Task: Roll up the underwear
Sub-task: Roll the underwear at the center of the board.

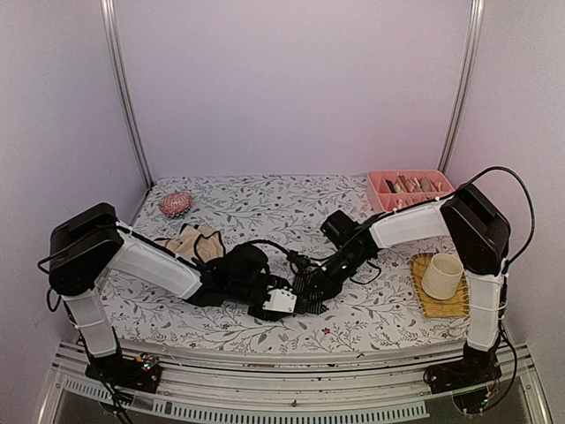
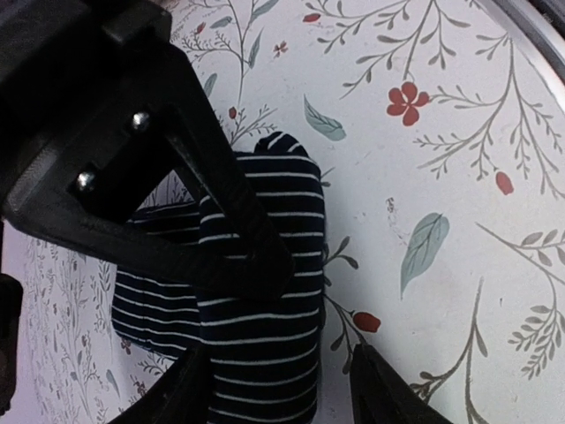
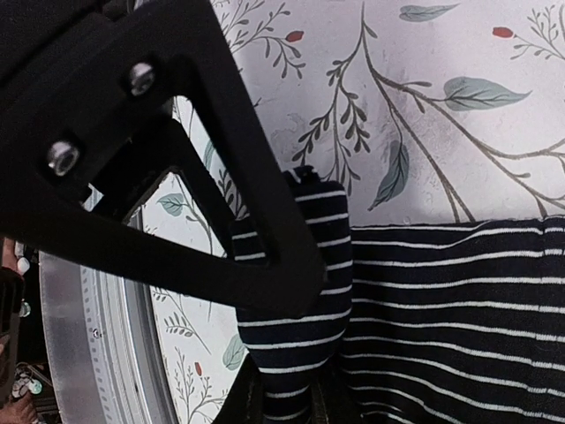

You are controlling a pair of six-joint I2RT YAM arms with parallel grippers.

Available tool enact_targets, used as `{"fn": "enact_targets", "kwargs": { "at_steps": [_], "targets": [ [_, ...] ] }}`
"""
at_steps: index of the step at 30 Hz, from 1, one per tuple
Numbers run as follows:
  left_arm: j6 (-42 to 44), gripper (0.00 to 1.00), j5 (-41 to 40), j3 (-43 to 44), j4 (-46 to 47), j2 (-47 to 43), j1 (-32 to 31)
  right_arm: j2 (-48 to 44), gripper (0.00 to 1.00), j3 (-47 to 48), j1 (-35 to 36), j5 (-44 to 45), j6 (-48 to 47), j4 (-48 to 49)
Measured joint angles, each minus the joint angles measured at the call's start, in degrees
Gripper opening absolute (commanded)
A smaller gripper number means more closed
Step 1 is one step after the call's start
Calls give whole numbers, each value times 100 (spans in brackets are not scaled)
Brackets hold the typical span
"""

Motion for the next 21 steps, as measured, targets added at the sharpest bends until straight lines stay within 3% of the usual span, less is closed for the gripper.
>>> {"fn": "enact_targets", "kwargs": {
  "at_steps": [4, 12, 18, 21],
  "targets": [
    [39, 42, -144, 0, 149, 127, -15, 0, 7, 0, -7, -7, 17, 0],
    [63, 43, -308, 2, 332, 243, -35, 0, 8, -2, -13, -9, 17, 0],
    [87, 7, -389, 11, 431, 315, -52, 2, 15, -4, -44, -9, 15, 0],
    [103, 0, -424, 24, 426, 317, -63, 0, 26, -4, -48, 17, 9, -4]
  ]
}}
